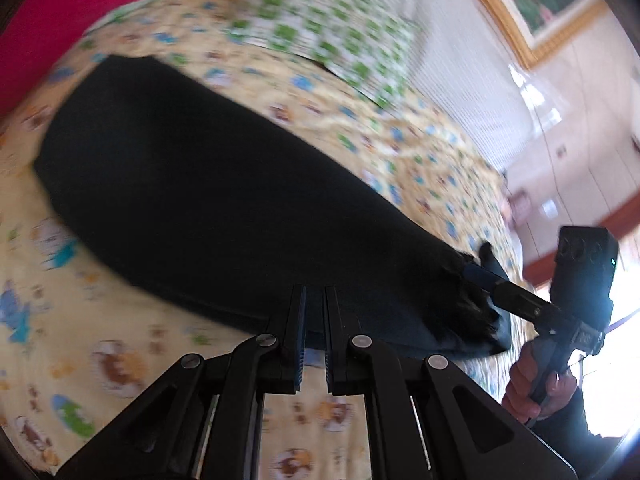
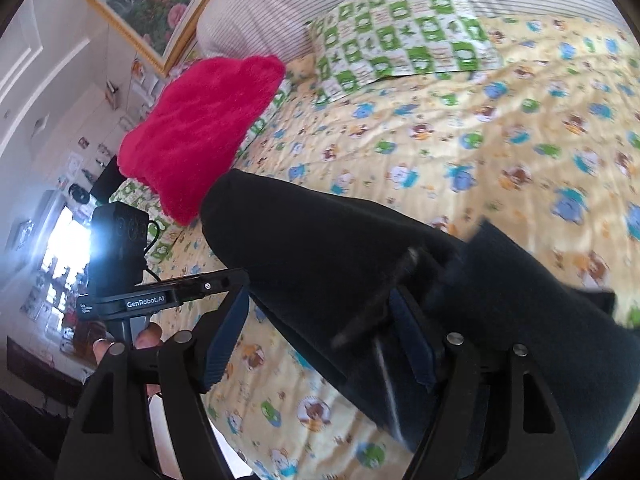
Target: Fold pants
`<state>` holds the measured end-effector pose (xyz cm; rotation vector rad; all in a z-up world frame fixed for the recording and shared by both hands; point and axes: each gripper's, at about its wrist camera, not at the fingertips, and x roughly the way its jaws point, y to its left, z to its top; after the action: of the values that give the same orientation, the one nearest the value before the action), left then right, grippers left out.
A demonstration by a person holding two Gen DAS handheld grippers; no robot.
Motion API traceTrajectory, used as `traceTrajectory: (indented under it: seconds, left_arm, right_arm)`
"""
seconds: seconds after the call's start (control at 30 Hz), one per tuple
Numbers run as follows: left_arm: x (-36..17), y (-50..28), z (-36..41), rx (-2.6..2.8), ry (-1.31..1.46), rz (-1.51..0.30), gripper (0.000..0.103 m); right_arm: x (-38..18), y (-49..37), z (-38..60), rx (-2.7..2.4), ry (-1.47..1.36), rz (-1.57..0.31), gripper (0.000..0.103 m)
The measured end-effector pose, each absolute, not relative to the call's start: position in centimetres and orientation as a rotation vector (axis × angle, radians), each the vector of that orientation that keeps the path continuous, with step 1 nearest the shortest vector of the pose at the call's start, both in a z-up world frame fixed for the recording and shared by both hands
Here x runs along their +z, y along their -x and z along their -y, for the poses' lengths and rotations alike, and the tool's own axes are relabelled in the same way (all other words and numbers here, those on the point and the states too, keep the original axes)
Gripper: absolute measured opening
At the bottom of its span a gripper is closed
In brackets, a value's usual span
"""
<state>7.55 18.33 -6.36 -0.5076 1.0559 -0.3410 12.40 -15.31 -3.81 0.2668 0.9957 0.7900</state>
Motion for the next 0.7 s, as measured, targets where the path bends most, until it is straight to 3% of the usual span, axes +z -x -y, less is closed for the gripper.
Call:
traceTrajectory:
  seconds: [0.7]
  left_arm:
    - [-7.3,-8.3,-27.1,-0.079,0.681,-1.010,0.005]
  right_arm:
    - [-1.3,-18.6,4.5,0.930,-0.081,-0.982,0.074]
